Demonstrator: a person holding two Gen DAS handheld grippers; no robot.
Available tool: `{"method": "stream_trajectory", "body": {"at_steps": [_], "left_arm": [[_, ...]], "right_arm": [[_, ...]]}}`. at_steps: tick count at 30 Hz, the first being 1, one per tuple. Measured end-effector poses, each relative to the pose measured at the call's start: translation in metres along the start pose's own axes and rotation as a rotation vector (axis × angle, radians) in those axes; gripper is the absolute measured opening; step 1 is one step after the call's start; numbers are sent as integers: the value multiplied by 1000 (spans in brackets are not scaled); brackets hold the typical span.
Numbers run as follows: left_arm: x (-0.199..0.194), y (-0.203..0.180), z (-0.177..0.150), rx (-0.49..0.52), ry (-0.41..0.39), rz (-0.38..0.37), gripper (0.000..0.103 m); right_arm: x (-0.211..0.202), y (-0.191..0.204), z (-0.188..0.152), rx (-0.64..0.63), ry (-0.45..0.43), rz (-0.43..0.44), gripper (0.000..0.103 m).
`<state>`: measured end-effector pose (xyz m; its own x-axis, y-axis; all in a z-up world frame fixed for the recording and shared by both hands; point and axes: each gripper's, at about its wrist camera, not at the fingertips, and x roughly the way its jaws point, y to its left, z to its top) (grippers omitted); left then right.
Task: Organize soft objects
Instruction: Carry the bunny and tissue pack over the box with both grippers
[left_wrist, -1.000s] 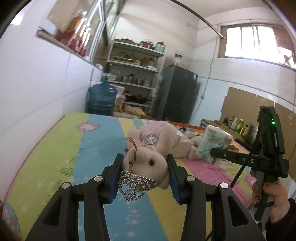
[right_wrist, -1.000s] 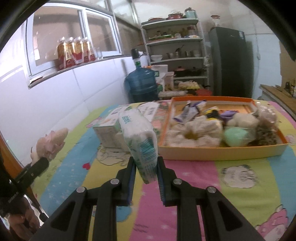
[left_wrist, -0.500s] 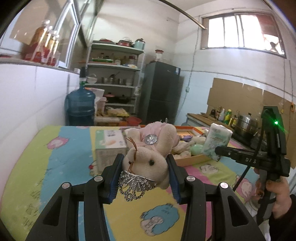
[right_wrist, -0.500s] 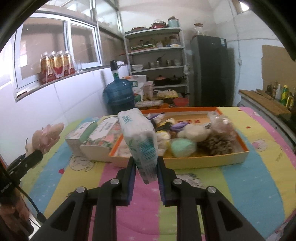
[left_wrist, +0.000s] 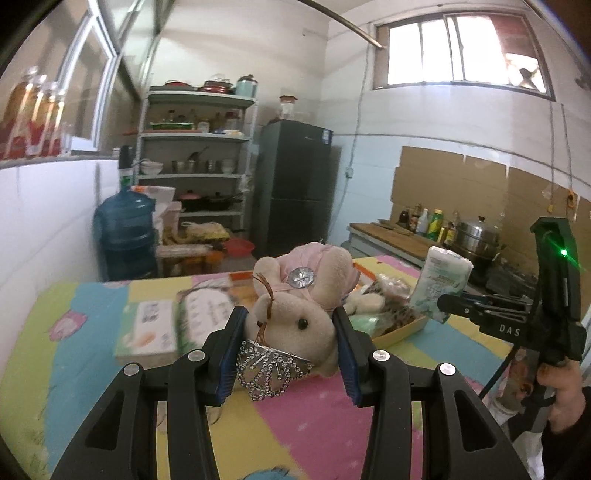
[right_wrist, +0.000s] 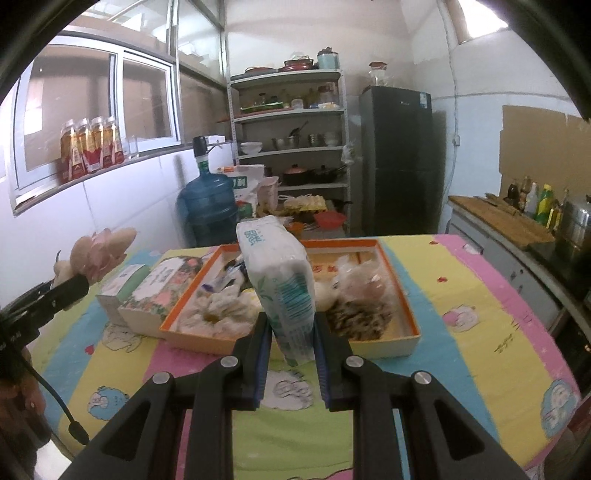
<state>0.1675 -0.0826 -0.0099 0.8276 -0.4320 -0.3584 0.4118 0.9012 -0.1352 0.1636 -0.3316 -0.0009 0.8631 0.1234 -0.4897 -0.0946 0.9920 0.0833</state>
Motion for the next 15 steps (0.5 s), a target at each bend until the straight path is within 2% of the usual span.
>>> {"method": "stream_trajectory", "body": {"at_steps": [5,15], "left_arm": [[24,-17,18,6,7,-19,47],[72,-47,46,26,21,-20,47]], "right_arm": [[-4,-17,13,-1,-23,-19,23],[3,-43,32,23,-39,-1,23]]}}
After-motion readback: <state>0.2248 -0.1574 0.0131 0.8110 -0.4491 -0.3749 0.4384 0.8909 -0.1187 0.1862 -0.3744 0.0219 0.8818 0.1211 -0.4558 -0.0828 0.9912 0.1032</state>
